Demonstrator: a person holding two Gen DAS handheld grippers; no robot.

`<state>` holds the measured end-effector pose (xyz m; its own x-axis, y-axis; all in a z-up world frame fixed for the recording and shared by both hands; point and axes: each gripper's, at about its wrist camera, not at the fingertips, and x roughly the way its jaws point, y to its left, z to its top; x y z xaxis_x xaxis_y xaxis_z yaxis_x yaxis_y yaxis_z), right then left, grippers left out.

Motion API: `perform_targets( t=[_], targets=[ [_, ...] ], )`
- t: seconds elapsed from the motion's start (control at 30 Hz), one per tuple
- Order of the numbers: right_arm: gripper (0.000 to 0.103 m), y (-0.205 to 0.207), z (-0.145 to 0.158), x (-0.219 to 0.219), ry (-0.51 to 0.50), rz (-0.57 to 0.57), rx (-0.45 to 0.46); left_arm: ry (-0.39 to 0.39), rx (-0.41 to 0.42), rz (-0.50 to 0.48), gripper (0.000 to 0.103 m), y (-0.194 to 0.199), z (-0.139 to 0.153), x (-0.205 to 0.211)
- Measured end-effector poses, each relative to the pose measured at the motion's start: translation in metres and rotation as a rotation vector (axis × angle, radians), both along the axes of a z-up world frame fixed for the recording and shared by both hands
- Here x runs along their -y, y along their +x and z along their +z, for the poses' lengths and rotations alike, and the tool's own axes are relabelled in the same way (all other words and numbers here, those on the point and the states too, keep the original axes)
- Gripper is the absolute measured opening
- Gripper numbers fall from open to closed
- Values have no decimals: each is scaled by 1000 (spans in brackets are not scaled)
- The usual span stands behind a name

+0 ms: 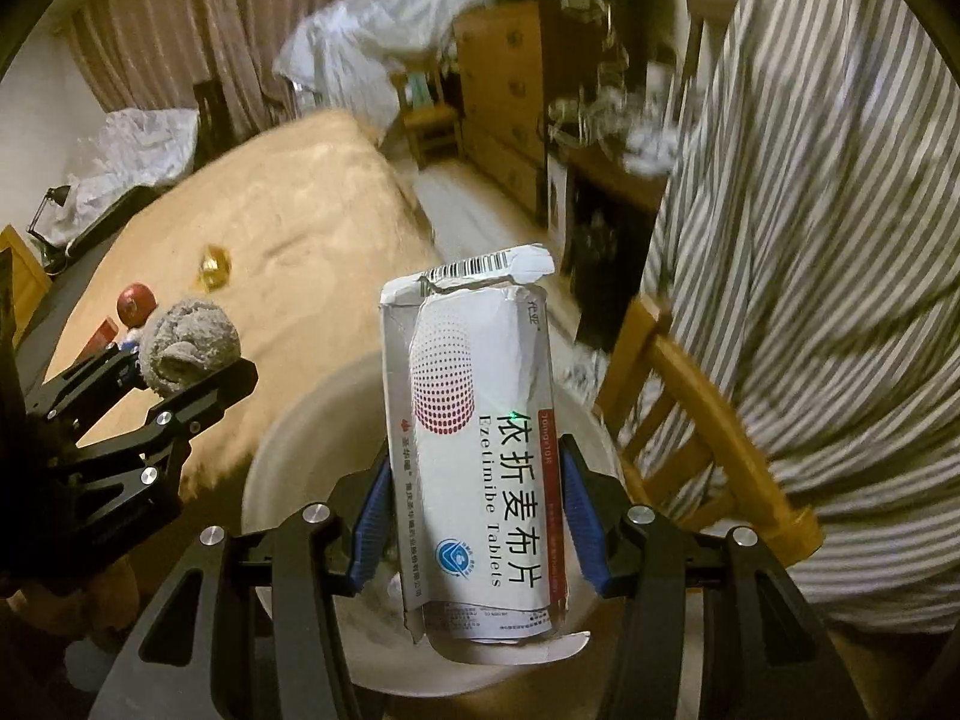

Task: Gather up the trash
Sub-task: 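Lift and carry the box and sock with both tools over the white bucket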

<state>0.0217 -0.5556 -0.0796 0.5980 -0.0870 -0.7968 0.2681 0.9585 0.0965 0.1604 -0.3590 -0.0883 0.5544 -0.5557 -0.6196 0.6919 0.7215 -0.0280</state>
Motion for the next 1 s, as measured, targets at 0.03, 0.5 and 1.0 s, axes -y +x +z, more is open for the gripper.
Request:
perform_targets(
  t=[0.03, 0.5, 1.0],
  targets=[
    [52, 3, -7, 5, 19, 0, -21, 14, -11, -7, 46, 1, -5, 4],
    [53, 7, -39, -3, 86, -5, -63, 63, -45, 8, 46, 11, -24, 11],
    [53, 11, -32, -10, 100, -4, -45, 63, -42, 10, 46, 14, -21, 12]
  ],
)
